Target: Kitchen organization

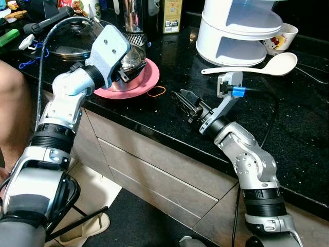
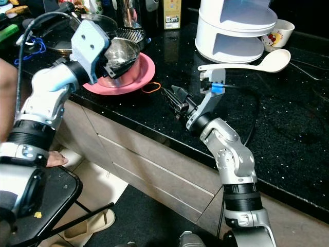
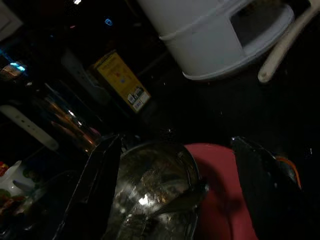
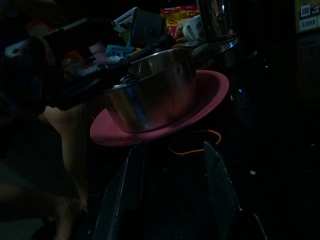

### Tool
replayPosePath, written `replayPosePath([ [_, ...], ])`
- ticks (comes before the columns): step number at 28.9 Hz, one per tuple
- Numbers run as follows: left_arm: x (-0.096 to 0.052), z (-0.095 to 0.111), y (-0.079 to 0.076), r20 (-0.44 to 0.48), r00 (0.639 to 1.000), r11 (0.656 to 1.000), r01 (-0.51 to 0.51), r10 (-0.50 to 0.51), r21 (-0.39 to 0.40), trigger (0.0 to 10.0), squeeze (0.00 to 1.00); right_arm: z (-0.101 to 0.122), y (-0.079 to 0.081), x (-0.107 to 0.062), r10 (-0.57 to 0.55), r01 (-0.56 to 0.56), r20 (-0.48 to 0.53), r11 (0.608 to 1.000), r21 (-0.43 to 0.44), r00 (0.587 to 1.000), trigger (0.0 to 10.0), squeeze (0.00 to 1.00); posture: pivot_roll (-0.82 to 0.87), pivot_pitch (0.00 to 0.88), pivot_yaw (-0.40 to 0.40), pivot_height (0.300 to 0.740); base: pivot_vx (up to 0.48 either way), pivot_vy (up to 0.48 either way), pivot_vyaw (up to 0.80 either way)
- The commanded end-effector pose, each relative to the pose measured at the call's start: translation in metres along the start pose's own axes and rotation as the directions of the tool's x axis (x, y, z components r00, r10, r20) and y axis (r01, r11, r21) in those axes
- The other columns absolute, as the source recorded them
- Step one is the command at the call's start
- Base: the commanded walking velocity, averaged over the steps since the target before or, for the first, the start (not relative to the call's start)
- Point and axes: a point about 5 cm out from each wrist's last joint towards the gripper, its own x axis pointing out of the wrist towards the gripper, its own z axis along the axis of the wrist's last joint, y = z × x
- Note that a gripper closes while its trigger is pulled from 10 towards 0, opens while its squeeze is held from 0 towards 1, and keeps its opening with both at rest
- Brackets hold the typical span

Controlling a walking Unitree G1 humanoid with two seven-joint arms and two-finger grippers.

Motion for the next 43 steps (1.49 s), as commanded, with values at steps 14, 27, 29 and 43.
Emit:
replayPosePath([
  [14, 0.008, -0.007, -0.012, -0.077, 0.994, 0.964, 0.094, -0.077, 0.25, 10.0, 0.0, -0.001, 0.003, -0.008, -0.008, 0.008, -0.002, 1.0, 0.011, 1.0, 10.0, 0.0, -0.05, 0.109, -0.009, 0.732, 0.0, 0.0, 0.0],
  [27, 0.007, -0.016, -0.014, -0.133, 0.987, 0.929, 0.133, -0.092, 0.346, 0.0, 0.0, 0.001, 0.002, -0.013, -0.024, 0.024, -0.003, 1.0, 0.015, 1.0, 10.0, 0.0, -0.06, 0.131, -0.005, 0.732, 0.0, 0.0, 0.0],
  [29, 0.007, -0.017, -0.014, -0.136, 0.987, 0.928, 0.132, -0.089, 0.349, 0.0, 0.0, 0.001, 0.002, -0.013, -0.026, 0.026, -0.003, 1.0, 0.015, 1.0, 10.0, 0.0, -0.06, 0.131, -0.005, 0.732, 0.0, 0.0, 0.0],
  [43, 0.005, -0.007, 0.001, -0.089, 0.996, 0.911, 0.042, -0.006, 0.409, 0.0, 0.0, 0.001, 0.0, -0.011, -0.038, 0.038, 0.005, 0.999, 0.025, 0.999, 10.0, 0.0, -0.05, 0.113, -0.005, 0.732, 0.0, 0.0, 0.0],
])
